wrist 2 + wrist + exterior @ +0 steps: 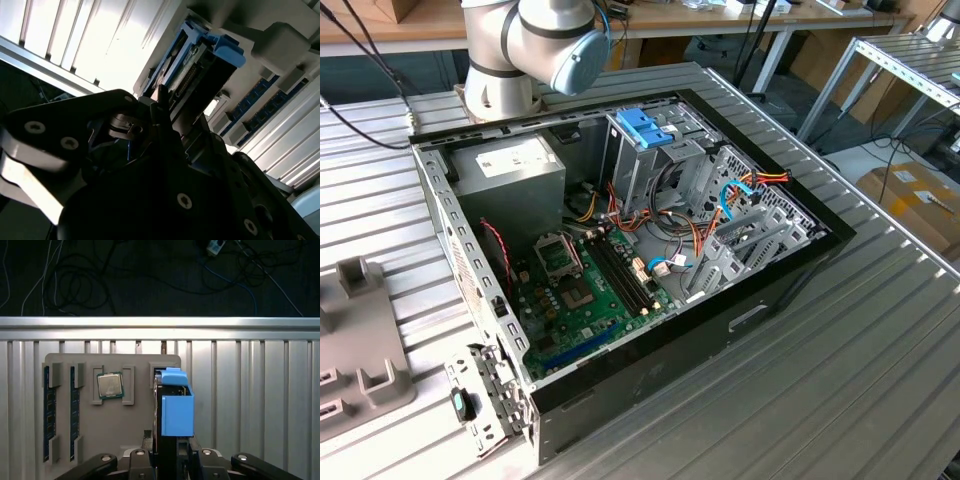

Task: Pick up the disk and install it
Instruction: 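Pick up the disk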

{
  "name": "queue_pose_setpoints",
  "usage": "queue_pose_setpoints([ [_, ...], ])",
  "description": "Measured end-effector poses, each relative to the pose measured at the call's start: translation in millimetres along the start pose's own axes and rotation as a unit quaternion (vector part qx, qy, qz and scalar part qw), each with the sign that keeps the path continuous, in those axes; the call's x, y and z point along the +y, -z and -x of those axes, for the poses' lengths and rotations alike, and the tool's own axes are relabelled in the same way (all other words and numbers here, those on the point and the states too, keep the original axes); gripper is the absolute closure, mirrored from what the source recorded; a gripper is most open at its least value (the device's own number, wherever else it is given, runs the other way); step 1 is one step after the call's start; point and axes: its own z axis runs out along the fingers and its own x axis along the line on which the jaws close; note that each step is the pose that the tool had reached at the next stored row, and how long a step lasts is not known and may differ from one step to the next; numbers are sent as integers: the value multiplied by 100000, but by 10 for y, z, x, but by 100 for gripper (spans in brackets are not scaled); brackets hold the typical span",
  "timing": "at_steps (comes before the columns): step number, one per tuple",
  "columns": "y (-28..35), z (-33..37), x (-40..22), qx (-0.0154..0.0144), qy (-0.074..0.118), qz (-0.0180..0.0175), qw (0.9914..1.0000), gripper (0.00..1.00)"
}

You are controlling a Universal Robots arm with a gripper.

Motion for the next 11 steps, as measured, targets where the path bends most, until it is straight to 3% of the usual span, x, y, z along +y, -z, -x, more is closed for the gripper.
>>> queue_pose_setpoints([
  [1,51,1,1,139,-3,-4,100000,65],
  [2,63,1,1,204,0,-13,100000,65],
  [11,66,1,1,229,-3,-14,100000,65],
])
